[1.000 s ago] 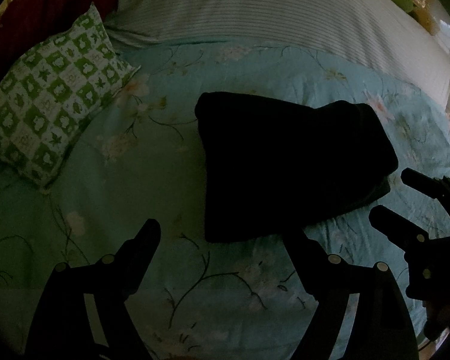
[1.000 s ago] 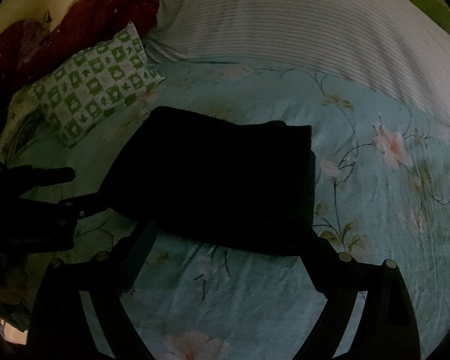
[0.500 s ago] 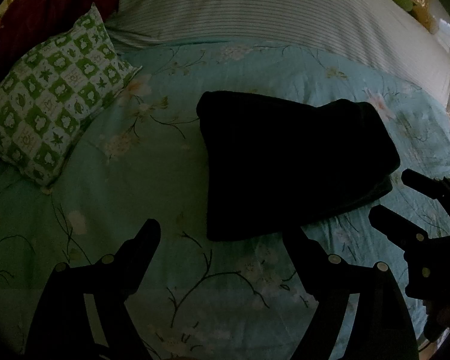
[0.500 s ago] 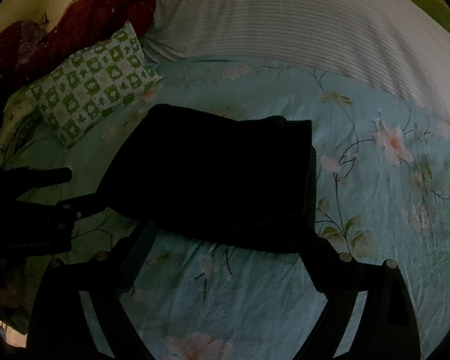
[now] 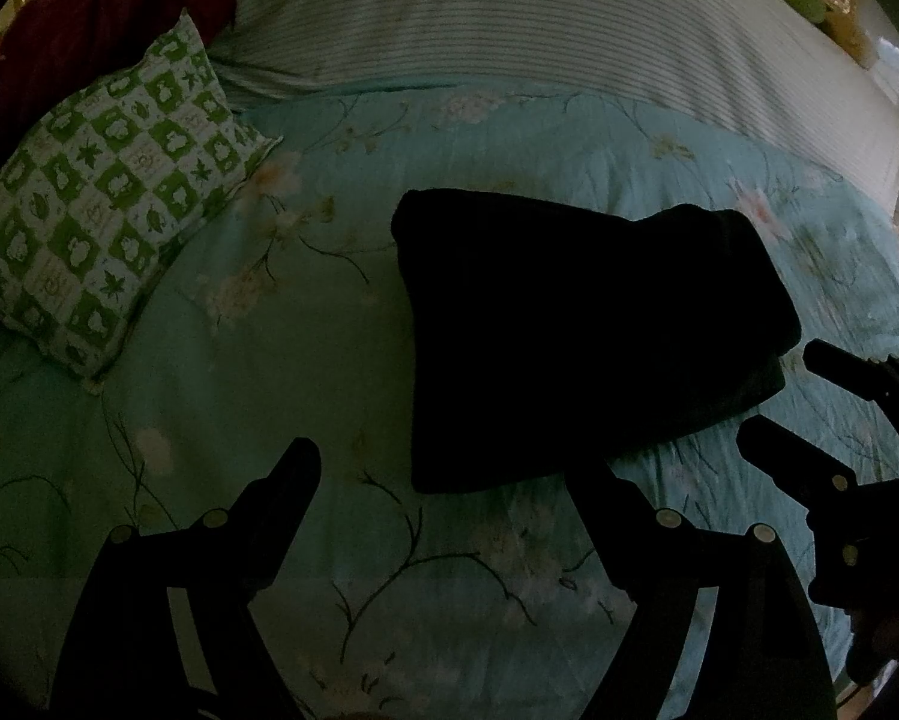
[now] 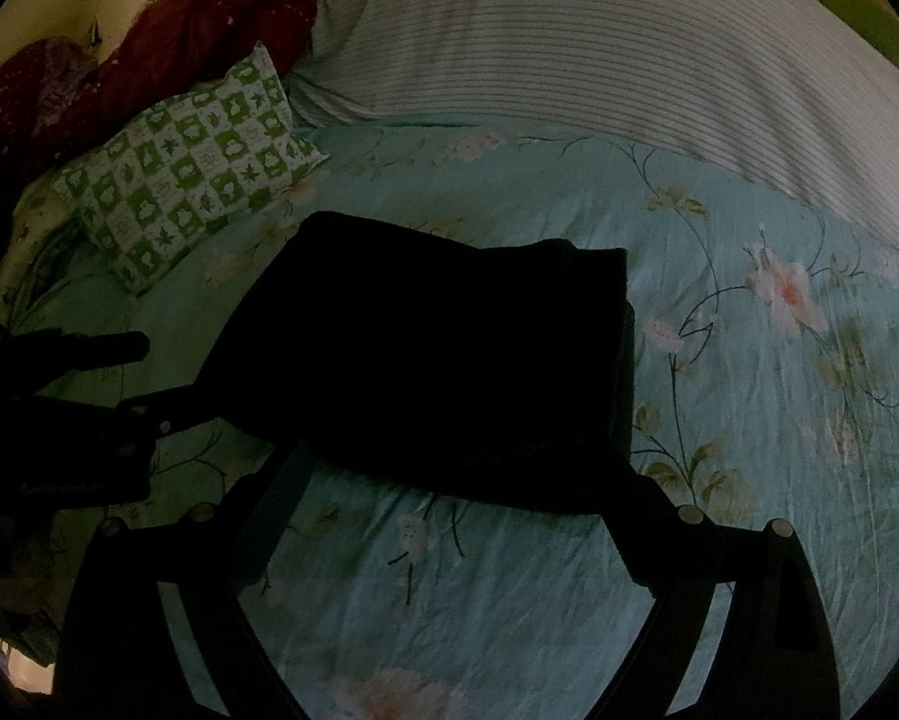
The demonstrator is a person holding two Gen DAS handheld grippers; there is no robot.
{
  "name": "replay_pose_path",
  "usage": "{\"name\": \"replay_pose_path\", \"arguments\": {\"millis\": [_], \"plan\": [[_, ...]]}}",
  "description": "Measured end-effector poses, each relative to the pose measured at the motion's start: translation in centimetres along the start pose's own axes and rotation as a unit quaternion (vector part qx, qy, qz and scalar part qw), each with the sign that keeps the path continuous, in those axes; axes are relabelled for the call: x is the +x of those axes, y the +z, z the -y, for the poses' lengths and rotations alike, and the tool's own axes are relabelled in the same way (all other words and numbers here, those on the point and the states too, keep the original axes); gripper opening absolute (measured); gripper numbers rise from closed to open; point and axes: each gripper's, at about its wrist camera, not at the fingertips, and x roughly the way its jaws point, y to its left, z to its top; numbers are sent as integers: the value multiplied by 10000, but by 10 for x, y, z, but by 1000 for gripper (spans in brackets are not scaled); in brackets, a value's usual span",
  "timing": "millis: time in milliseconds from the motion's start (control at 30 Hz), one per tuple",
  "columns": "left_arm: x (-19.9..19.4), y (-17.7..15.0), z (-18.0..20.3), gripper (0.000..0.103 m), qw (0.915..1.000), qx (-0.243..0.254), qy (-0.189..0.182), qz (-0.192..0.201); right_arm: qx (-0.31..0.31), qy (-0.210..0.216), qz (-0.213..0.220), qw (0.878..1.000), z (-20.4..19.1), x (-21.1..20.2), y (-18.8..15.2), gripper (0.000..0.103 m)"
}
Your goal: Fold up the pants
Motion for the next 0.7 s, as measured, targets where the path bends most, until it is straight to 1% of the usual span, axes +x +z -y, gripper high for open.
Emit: {"name": "replay_pose_path", "arguments": {"millis": [700], "plan": [[-2,4,1,84,10000,35,30,22,-26,27,5,10000,-1,-1,2,92]]}}
